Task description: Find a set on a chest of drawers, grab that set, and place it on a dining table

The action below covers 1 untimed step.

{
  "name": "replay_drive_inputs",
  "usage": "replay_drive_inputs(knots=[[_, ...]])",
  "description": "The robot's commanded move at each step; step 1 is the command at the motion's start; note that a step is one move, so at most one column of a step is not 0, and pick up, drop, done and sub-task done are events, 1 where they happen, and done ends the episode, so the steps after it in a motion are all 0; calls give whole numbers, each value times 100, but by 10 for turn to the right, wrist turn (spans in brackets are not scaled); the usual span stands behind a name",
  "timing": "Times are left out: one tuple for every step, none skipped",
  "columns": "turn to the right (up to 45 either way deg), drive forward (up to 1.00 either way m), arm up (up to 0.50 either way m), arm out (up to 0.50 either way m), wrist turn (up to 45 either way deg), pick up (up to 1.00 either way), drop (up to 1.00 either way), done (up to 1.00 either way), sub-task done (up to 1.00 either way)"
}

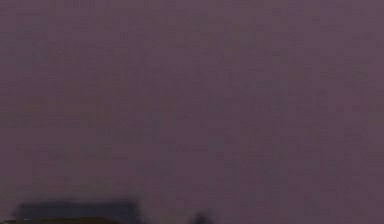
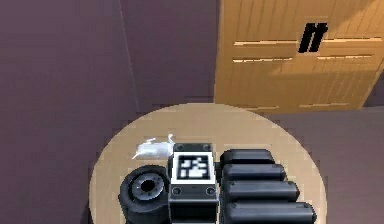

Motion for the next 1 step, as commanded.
replay_drive_inputs(knots=[[-30,0,0,0,0,0,0,0,0]])
